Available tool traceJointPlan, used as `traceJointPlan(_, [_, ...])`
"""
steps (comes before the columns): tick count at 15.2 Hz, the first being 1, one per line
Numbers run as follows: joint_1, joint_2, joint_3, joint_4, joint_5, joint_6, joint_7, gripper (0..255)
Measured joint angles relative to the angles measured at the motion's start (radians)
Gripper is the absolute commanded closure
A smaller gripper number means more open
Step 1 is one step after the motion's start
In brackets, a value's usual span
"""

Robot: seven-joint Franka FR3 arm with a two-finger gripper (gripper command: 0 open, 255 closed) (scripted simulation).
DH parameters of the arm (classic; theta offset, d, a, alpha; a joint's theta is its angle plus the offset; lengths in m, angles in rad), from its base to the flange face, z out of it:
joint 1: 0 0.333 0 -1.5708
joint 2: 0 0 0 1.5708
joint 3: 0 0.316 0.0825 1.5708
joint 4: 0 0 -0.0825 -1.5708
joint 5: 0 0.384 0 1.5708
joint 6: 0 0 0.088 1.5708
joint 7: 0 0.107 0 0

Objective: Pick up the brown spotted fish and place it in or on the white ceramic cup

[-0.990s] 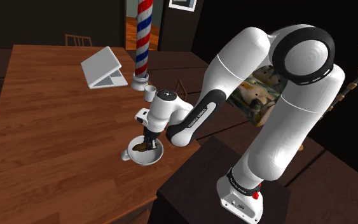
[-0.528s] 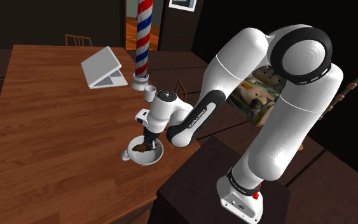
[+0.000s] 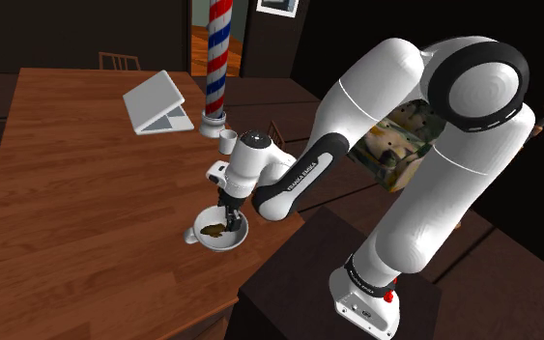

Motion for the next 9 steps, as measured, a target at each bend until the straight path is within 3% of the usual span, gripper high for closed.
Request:
traceJointPlan(3, [-0.004,-0.093,0.037,-0.012,0.139,-0.070,-0.096,0])
traceJointPlan(9, [0.001,-0.117,0.037,-0.019,0.174,-0.086,-0.122,0])
